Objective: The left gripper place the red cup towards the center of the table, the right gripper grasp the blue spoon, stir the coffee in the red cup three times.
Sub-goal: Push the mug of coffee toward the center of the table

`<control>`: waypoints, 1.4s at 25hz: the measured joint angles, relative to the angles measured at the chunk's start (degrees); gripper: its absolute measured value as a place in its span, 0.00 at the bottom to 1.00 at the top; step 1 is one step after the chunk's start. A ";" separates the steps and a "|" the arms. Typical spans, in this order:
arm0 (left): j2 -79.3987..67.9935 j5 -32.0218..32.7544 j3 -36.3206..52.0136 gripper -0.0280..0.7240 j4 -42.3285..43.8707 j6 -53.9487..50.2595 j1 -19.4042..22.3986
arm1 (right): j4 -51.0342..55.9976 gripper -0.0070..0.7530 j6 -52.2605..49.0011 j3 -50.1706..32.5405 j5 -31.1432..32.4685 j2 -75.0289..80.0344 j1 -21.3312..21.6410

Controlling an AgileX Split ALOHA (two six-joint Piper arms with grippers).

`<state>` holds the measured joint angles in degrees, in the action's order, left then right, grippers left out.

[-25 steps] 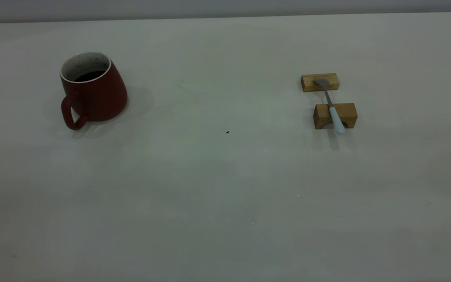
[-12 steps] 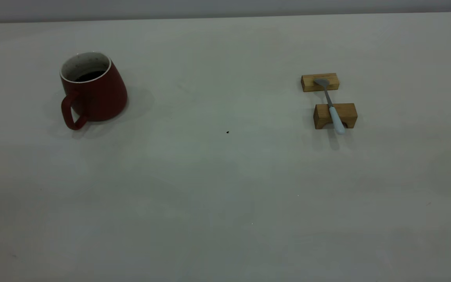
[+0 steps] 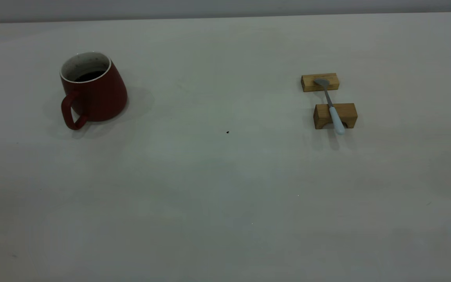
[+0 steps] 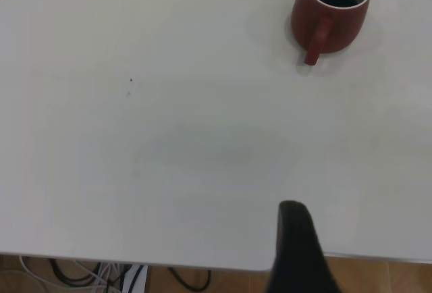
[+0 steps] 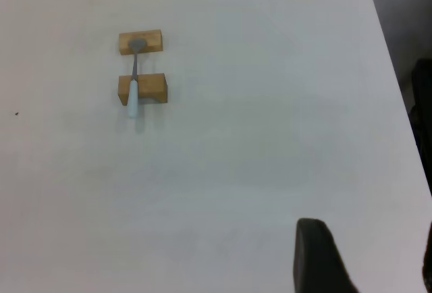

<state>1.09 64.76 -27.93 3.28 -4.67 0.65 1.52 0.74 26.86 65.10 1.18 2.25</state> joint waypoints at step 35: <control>-76.05 -22.41 -27.58 0.77 4.52 17.20 0.00 | 0.00 0.55 0.05 0.00 0.00 0.00 0.00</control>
<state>-74.95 42.35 -55.51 7.81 12.53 0.65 1.52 0.79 26.86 65.10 1.18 2.25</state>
